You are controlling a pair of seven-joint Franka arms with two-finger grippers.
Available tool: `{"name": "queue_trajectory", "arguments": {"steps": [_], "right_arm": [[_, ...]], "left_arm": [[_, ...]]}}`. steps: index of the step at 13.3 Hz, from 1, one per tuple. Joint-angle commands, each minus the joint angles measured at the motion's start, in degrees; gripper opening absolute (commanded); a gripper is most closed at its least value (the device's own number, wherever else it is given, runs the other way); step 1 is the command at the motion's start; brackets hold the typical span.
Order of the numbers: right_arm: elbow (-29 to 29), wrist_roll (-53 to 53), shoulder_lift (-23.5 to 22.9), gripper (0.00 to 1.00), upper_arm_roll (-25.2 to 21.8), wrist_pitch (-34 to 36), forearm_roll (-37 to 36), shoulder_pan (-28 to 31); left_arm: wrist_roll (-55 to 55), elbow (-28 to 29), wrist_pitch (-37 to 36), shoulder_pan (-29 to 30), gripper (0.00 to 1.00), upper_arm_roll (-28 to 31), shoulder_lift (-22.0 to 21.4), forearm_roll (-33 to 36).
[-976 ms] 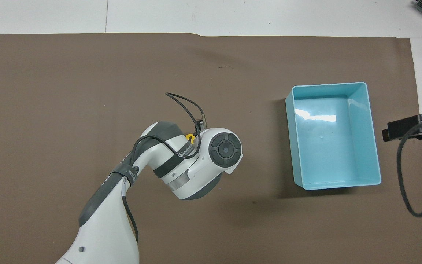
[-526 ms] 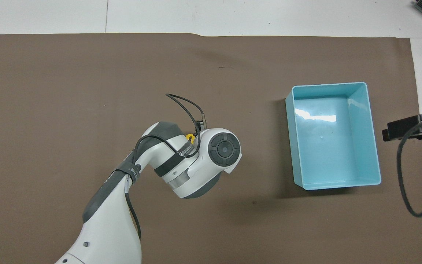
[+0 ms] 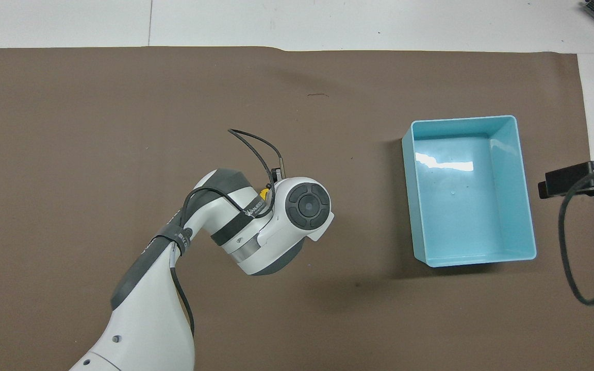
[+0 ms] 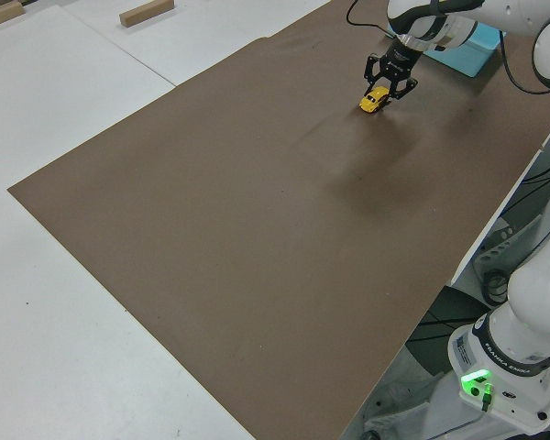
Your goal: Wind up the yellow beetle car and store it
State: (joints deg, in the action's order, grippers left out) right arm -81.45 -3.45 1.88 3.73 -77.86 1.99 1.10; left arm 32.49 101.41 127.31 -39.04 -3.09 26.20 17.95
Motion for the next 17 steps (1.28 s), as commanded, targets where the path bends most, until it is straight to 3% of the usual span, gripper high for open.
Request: {"name": "queue_trajectory", "arguments": {"steps": [1,12,14,17], "right_arm": [[-1.17,-0.69,0.66,1.0,0.4,-1.16,-0.41,0.57],[-1.17,-0.69,0.66,1.0,0.48,-1.16,-0.41,0.48],[-1.17,-0.69,0.66,1.0,0.49,-1.16,-0.41,0.48],[-1.17,-0.69,0.66,1.0,0.4,-1.16,-0.41,0.48]], "left_arm": [[0.38,0.02,-2.67,0.55,0.0,-0.25,-0.36,0.69],[0.2,-2.45,-13.66,3.88,0.0,0.1,-8.26,-5.56],[0.38,-0.96,-13.41,3.8,0.0,0.02,-9.05,-5.56],[0.12,6.23,-8.24,3.62,0.0,0.02,-11.42,-5.73]]}}
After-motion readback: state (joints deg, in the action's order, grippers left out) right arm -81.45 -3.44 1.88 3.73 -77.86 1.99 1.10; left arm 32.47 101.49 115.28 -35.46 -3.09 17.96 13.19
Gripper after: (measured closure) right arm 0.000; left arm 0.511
